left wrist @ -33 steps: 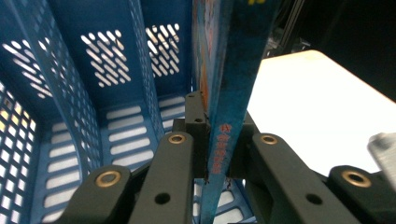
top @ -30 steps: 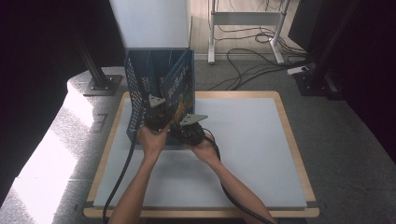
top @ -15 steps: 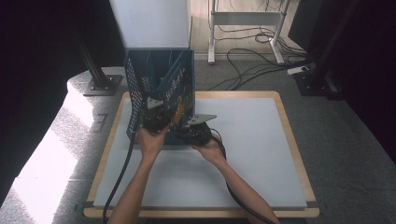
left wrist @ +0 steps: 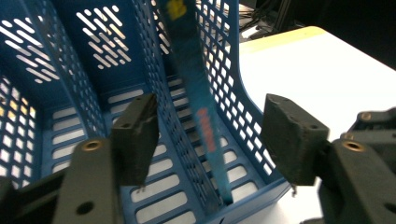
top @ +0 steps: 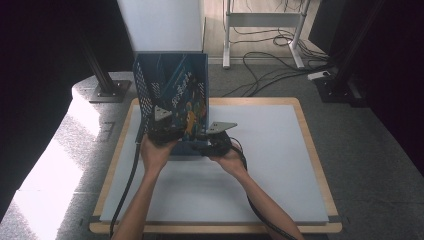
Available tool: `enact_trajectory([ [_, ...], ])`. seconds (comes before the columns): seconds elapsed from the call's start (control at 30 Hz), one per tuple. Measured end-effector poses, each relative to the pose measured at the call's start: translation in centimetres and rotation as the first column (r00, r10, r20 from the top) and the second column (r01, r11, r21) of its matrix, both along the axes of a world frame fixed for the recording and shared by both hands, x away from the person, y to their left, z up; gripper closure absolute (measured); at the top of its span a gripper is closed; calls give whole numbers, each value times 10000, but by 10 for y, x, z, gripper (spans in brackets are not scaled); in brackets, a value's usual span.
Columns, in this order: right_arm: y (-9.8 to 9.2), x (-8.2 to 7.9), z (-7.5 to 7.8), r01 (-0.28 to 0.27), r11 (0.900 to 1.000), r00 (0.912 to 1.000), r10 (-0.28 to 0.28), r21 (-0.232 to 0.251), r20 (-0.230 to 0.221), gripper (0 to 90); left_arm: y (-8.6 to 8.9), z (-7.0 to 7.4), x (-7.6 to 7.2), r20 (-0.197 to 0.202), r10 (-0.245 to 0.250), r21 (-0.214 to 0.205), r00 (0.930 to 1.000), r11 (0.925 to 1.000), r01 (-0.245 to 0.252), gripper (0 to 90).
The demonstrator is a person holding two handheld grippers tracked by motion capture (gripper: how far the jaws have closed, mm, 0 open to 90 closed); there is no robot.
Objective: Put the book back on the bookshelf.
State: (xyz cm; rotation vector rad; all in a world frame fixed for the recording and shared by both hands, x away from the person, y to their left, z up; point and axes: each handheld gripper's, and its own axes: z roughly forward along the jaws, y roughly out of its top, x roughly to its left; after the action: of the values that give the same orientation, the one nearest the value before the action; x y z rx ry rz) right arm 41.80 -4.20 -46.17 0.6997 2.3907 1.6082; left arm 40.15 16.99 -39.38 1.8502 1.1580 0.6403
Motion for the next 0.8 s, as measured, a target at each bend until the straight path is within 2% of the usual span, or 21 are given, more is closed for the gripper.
enact_trajectory([
  [0.17,-6,-2,0,-11,9998,10000,12,-194,68,440,10,2,-8,144,-221,-442,9997,9988,227,200],
  [0.3,-12,-4,2,42,9996,9999,-38,-276,158,402,13,2,-15,155,-444,-508,9989,9977,451,154],
  [0.5,-20,-5,5,64,9983,9993,-43,-587,358,328,13,0,-24,94,-959,-380,9953,9946,962,127],
  [0.7,-28,-9,7,149,9952,9985,-96,-967,543,270,13,-3,-30,-11,-1282,-351,9917,9911,1281,74],
  [0.73,-33,-10,9,218,9941,9978,-150,-1065,641,240,13,-3,-31,12,-1328,-317,9911,9906,1328,52],
  [0.8,-35,-11,9,246,9940,9978,-179,-1064,637,230,14,-4,-33,16,-1417,-227,9899,9896,1417,44],
])
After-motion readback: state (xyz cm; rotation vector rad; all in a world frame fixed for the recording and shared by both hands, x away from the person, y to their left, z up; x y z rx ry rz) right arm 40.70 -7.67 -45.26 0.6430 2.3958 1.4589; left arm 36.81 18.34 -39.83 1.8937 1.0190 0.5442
